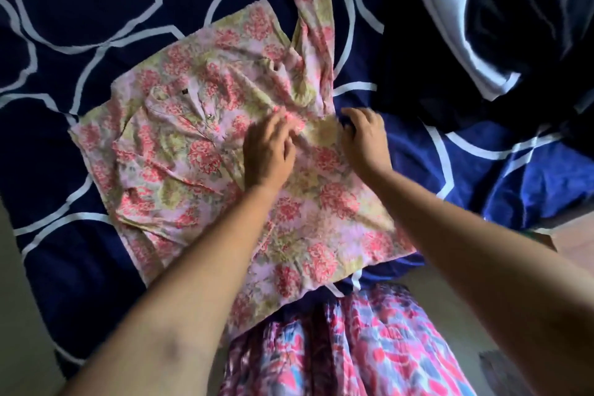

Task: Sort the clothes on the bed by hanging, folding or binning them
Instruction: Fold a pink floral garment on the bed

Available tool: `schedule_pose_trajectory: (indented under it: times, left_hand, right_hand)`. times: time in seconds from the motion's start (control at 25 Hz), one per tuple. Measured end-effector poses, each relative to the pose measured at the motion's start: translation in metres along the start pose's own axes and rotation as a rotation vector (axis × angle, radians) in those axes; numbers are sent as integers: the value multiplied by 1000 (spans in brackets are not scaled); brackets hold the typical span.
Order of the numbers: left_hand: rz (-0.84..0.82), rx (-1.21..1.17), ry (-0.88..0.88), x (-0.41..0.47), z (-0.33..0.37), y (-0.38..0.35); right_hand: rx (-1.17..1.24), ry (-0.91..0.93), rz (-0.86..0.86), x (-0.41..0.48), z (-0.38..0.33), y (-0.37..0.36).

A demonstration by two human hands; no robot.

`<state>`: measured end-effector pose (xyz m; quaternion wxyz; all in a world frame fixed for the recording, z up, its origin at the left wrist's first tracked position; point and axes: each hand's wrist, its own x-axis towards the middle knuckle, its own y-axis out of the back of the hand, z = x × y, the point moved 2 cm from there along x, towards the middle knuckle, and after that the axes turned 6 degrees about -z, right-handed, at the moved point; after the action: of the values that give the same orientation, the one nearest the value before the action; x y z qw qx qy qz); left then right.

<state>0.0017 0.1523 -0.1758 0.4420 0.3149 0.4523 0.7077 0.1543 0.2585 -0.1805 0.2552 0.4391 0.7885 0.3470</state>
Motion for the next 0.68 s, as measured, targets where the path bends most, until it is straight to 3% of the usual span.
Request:
schedule_pose_trajectory:
  times: [0.16,0.28,0.56,0.6,0.68]
  left_hand:
    - [-328,119,192,58,-18,2]
    - [-587,225,204,61,-27,-7]
    - [-700,91,277,68,-22,-9]
    - [-711,-38,293,69,-20,-4]
    - [-669,-664,405,71,-21,13]
  right_hand:
    - [105,-69,-65,67,-15,-9]
    - [211,-179,-74,102,-27,-12]
    - [257,-427,-197,162,-45,-2]
    - [280,-431,-201,162,-52,5]
    - [178,-281,-148,154,-67,14]
